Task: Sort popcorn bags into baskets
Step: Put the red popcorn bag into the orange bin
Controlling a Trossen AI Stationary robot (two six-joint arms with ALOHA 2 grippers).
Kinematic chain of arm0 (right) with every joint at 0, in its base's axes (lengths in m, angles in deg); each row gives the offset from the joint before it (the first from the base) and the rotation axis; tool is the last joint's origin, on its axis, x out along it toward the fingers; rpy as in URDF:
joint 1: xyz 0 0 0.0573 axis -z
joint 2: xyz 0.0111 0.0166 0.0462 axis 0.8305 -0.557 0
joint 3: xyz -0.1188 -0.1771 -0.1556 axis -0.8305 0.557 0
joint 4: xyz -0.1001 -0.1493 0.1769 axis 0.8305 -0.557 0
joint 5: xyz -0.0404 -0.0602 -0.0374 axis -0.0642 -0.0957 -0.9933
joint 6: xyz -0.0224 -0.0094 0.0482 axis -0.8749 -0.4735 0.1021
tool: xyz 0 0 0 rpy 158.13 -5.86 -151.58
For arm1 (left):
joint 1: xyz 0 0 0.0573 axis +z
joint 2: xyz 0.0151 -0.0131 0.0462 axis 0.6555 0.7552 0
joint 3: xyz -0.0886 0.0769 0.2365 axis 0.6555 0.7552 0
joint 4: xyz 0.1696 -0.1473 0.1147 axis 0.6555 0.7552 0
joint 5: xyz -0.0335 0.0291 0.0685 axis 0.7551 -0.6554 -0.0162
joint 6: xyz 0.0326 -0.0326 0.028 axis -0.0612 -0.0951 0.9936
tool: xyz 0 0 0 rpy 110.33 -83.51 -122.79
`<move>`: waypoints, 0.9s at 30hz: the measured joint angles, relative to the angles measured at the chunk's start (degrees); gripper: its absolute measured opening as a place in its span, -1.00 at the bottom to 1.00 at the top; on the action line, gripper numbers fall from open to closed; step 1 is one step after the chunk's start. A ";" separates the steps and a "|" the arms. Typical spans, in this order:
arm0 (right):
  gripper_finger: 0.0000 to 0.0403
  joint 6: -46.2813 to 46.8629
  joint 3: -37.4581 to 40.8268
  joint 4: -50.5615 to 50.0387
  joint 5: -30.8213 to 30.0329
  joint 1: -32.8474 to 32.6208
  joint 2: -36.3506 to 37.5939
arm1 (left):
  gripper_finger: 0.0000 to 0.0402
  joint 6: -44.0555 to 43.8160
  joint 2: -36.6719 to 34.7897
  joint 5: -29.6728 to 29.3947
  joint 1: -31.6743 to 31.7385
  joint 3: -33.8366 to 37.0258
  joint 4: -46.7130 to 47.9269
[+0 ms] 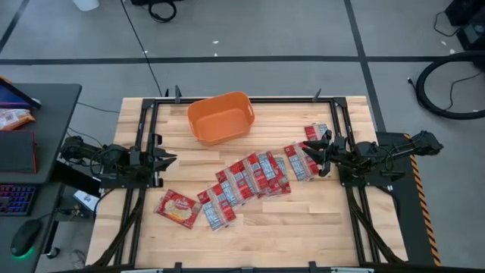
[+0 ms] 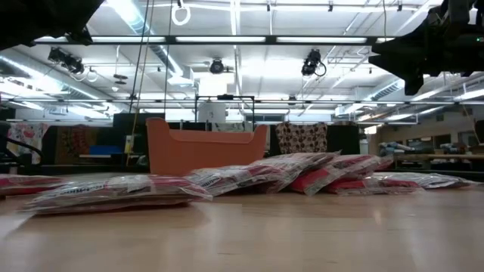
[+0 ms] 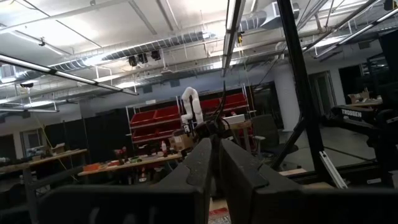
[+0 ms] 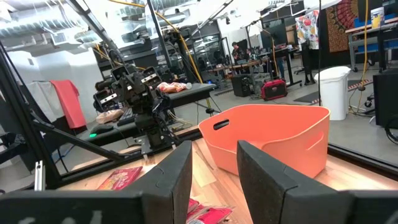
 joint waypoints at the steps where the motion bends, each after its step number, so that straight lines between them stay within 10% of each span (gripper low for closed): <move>1: -0.34 0.00 0.00 0.00 0.00 -0.02 -0.01 | -0.81 -1.21 0.00 0.50 0.00 -0.02 -0.39; 14: -0.34 0.00 0.00 -0.02 0.00 0.00 -0.02 | -0.81 -28.82 5.47 3.88 0.54 -0.29 2.14; 27: -0.34 0.00 0.00 0.00 0.00 -0.02 -0.02 | -0.81 -48.37 39.44 24.43 -7.31 -10.80 17.70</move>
